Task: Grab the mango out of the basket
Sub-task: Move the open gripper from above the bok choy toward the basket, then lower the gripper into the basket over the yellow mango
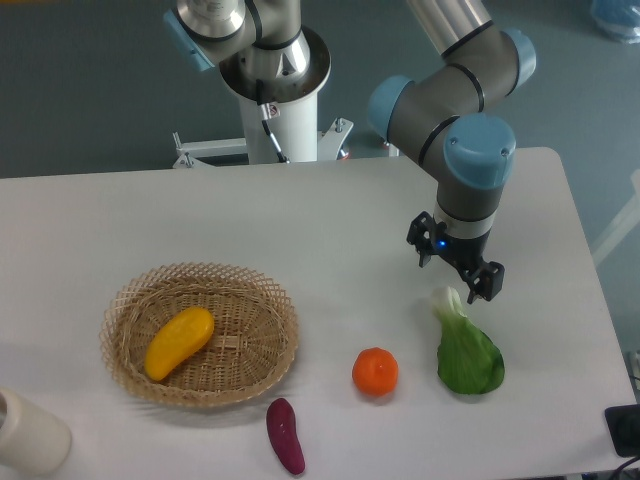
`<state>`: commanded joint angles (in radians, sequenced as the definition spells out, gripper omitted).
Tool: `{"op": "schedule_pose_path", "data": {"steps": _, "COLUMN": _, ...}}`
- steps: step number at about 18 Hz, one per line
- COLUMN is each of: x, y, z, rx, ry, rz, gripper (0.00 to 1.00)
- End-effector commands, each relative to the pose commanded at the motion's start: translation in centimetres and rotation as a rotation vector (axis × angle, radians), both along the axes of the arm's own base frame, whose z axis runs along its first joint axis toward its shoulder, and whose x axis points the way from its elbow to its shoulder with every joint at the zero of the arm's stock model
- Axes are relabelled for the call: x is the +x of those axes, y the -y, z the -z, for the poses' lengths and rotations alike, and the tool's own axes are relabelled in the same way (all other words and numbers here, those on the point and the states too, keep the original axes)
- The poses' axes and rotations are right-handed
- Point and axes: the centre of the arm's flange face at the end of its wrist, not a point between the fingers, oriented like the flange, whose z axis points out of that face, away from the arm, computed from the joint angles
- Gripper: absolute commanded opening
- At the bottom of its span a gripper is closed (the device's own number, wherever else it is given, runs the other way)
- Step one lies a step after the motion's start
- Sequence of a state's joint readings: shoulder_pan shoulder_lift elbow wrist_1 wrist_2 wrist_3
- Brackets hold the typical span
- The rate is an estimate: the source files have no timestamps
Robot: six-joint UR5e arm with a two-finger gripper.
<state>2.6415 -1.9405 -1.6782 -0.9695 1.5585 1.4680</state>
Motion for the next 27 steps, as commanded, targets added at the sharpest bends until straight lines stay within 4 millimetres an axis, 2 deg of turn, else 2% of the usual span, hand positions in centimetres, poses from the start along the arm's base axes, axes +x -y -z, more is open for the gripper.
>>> {"op": "schedule_pose_path", "data": {"steps": 6, "x": 0.1, "y": 0.1, "z": 0.1, "rx": -0.002, "ry": 0.004, "rz": -0.002, "gripper": 1.0}}
{"op": "schedule_pose_path", "data": {"steps": 10, "x": 0.9, "y": -0.4, "z": 0.1, "rx": 0.004, "ry": 0.015, "rz": -0.003, "gripper": 1.0}}
{"op": "schedule_pose_path", "data": {"steps": 12, "x": 2.0, "y": -1.2, "z": -0.2, "rx": 0.006, "ry": 0.018, "rz": -0.006, "gripper": 1.0}}
{"op": "schedule_pose_path", "data": {"steps": 17, "x": 4.6, "y": -4.3, "z": -1.1, "rx": 0.075, "ry": 0.053, "rz": -0.114, "gripper": 1.0}}
{"op": "schedule_pose_path", "data": {"steps": 20, "x": 7.2, "y": -7.1, "z": -1.6, "rx": 0.138, "ry": 0.1, "rz": -0.207, "gripper": 1.0}}
{"op": "schedule_pose_path", "data": {"steps": 25, "x": 12.3, "y": -12.7, "z": -2.5, "rx": 0.189, "ry": 0.158, "rz": -0.319, "gripper": 1.0}}
{"op": "schedule_pose_path", "data": {"steps": 27, "x": 15.3, "y": -14.7, "z": -2.1, "rx": 0.183, "ry": 0.179, "rz": -0.343, "gripper": 1.0}}
